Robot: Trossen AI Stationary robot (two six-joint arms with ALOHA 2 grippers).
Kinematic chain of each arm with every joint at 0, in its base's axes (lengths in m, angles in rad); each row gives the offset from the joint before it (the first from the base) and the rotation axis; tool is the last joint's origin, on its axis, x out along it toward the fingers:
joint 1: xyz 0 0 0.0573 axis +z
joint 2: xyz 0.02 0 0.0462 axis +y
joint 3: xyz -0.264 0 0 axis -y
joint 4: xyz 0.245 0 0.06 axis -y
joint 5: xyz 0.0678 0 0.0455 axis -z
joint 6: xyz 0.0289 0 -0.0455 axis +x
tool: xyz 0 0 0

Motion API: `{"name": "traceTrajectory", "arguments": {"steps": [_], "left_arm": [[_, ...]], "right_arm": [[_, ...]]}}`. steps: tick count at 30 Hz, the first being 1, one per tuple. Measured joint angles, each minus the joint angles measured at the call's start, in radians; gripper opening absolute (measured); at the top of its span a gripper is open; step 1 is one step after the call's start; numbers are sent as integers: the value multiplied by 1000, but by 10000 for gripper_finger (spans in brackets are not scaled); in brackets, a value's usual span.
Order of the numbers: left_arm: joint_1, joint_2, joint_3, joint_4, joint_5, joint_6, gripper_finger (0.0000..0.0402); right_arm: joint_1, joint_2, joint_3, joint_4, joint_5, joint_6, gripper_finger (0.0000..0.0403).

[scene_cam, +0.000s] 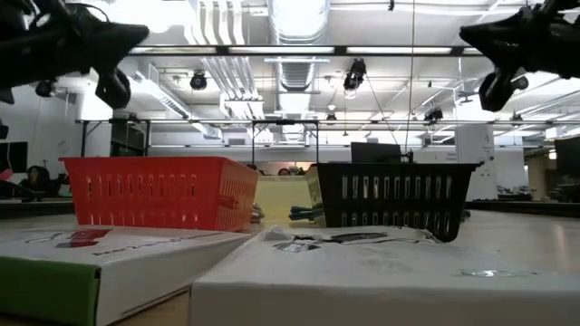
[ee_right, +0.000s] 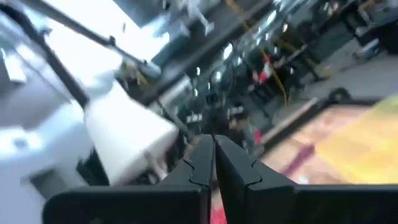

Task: Pick and place items into bin
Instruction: Put the violet usb cable into the yellow bin

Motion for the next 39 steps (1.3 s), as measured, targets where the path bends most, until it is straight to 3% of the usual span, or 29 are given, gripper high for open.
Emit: {"name": "traceTrajectory", "arguments": {"steps": [6, 11, 16, 20, 23, 27, 30, 39], "left_arm": [[0, 2, 0, 137, -119, 3, 6], [1, 23, 5, 141, -172, 7, 67], [1, 84, 51, 145, -222, 6, 150], [1, 129, 94, 143, -224, -26, 187], [3, 159, 117, 145, -270, -72, 193], [3, 202, 130, 142, -327, -73, 194], [3, 222, 135, 143, -337, -70, 194], [3, 252, 140, 146, -340, -68, 194]], "right_arm": [[0, 4, 0, 78, 152, -11, 10], [0, 31, 7, 66, 164, 41, 44], [0, 117, 106, -100, 187, 65, 107], [0, 219, 253, -301, 246, 34, 154], [0, 296, 381, -495, 326, 59, 175], [-2, 395, 545, -808, 486, 297, 182], [-2, 460, 645, -992, 511, 466, 182], [-37, 621, 739, -1077, 491, 596, 183]]}}
